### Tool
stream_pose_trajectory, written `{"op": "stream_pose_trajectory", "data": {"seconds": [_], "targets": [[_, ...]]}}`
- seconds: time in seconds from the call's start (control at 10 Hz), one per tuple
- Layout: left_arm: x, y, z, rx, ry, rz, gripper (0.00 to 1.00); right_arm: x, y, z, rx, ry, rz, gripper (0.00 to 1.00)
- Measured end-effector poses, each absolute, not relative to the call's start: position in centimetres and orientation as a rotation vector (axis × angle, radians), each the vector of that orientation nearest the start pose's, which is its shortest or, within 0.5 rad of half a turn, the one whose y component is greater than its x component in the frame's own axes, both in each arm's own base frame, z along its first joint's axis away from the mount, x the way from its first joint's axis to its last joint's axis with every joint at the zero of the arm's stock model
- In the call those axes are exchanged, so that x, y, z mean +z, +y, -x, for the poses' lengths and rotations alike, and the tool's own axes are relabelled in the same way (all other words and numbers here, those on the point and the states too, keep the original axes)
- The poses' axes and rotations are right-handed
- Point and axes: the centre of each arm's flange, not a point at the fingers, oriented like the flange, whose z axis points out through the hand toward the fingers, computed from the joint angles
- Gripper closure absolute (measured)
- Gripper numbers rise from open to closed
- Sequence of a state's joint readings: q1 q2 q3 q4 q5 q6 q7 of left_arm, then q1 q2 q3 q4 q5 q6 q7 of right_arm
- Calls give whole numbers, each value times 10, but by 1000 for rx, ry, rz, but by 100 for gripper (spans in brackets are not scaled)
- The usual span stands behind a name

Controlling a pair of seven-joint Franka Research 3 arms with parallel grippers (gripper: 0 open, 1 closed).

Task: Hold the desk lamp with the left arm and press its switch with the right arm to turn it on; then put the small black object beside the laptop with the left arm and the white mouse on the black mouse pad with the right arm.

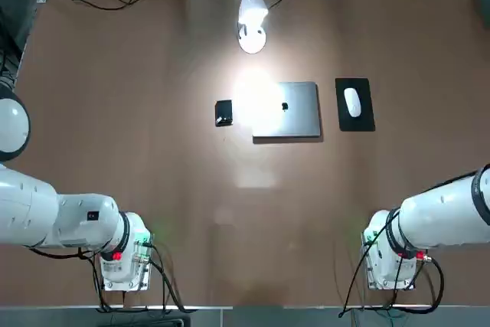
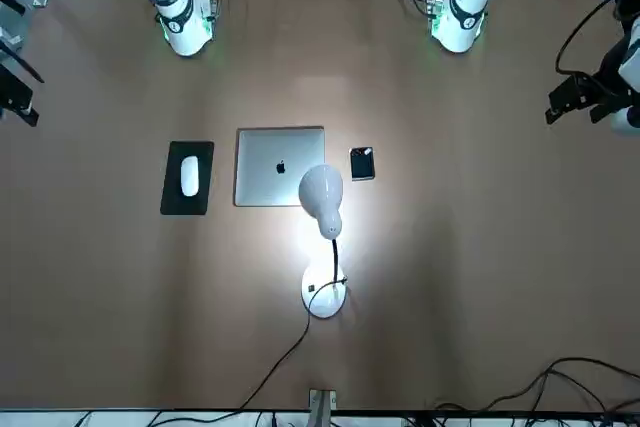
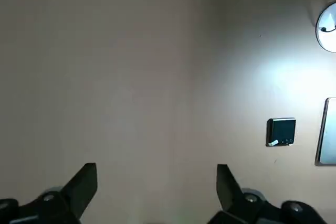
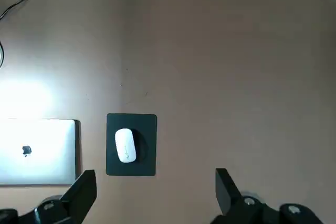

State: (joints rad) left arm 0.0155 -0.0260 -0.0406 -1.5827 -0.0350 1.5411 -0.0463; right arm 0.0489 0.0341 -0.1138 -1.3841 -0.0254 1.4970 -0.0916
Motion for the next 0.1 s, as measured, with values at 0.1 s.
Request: {"op": "stream_pose_trajectory", "data": {"seconds": [0.1], "targets": [[631,-17,-543,25,-32,3171,0,686,-37,-555,-121,-40,3174,0]]}}
